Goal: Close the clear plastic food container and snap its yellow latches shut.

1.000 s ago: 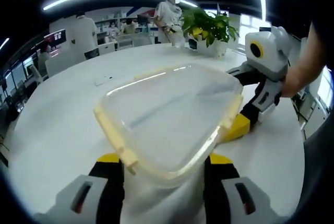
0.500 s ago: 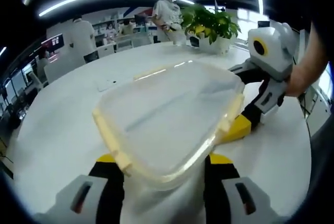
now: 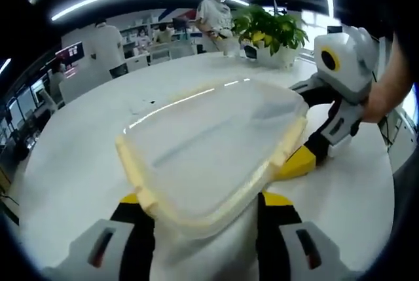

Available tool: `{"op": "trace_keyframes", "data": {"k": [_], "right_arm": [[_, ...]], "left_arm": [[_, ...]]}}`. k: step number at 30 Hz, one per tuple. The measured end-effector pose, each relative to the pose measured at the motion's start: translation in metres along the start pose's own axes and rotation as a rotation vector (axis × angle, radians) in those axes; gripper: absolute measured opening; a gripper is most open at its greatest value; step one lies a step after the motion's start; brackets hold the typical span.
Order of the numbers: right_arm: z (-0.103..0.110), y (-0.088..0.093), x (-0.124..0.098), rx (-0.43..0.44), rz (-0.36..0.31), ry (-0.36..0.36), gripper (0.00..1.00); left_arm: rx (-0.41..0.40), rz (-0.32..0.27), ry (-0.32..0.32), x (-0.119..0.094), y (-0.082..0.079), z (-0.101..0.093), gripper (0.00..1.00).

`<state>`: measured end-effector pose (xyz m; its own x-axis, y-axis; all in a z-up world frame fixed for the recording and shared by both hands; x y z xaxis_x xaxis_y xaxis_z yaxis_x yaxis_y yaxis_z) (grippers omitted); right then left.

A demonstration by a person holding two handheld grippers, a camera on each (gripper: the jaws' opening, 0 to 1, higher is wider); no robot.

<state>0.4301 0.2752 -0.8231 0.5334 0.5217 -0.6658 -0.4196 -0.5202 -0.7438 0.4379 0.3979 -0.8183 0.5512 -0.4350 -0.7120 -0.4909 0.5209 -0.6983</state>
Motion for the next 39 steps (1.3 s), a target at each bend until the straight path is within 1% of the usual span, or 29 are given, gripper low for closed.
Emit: {"op": "trace_keyframes", "data": {"k": [6,7,9,10,12,14,17,23,24,26,29,31,38,39], "right_arm": [[-0.002,0.000,-0.001,0.000,-0.011,-0.010,0.60],[-0.002,0.000,-0.001,0.008,-0.015,-0.018,0.61],[-0.002,0.000,-0.002,0.011,-0.016,-0.024,0.61],[-0.002,0.000,-0.002,0.009,-0.015,-0.025,0.61],[0.000,0.002,-0.003,0.005,-0.028,-0.043,0.62],[0.001,0.003,-0.004,-0.014,-0.027,-0.044,0.63],[0.003,0.002,-0.007,0.000,-0.045,-0.054,0.64],[0.004,-0.003,-0.009,0.001,-0.072,-0.040,0.67],[0.002,-0.005,-0.009,0.018,-0.084,-0.031,0.68],[0.001,-0.007,-0.010,0.023,-0.093,-0.023,0.70],[-0.001,-0.006,-0.011,0.028,-0.093,-0.014,0.68],[-0.003,-0.005,-0.011,0.021,-0.088,-0.008,0.67],[-0.006,-0.004,-0.014,0.015,-0.082,-0.015,0.67],[-0.007,-0.002,-0.015,0.025,-0.080,-0.017,0.67]], "left_arm": [[-0.010,-0.006,0.010,-0.001,-0.002,-0.002,0.59],[-0.020,-0.008,0.014,-0.001,-0.002,-0.002,0.60],[-0.068,-0.026,0.037,-0.002,-0.004,-0.005,0.63],[-0.064,-0.025,0.036,-0.003,-0.004,-0.005,0.63],[-0.024,-0.013,0.019,-0.004,-0.002,-0.005,0.61],[-0.040,-0.022,0.030,-0.004,-0.003,-0.007,0.62],[-0.049,-0.034,0.036,-0.005,-0.004,-0.007,0.63],[-0.037,-0.046,0.029,-0.006,-0.003,-0.004,0.62],[-0.034,-0.049,0.029,-0.006,-0.004,-0.004,0.62],[-0.034,-0.053,0.033,-0.007,-0.006,-0.005,0.61],[-0.038,-0.050,0.031,-0.009,-0.006,-0.009,0.59],[-0.027,-0.047,0.032,-0.010,-0.006,-0.010,0.58],[-0.026,-0.049,0.041,-0.008,-0.006,-0.011,0.58],[-0.033,-0.054,0.045,-0.008,-0.006,-0.011,0.58]]}}
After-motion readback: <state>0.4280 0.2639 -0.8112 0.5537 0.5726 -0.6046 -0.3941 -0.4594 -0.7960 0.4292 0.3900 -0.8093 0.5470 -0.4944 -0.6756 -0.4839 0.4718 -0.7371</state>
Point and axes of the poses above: the point that each gripper's makers call its tool centre point, and the gripper's own axes: x roughly forward along the fingers, z roughly to its left, y roughly out of its underside, the point moved 3 cm from there along -x, roughly backward along the fingers, and after that the axes turned 9 degrees about z, right-handed, at the moved point
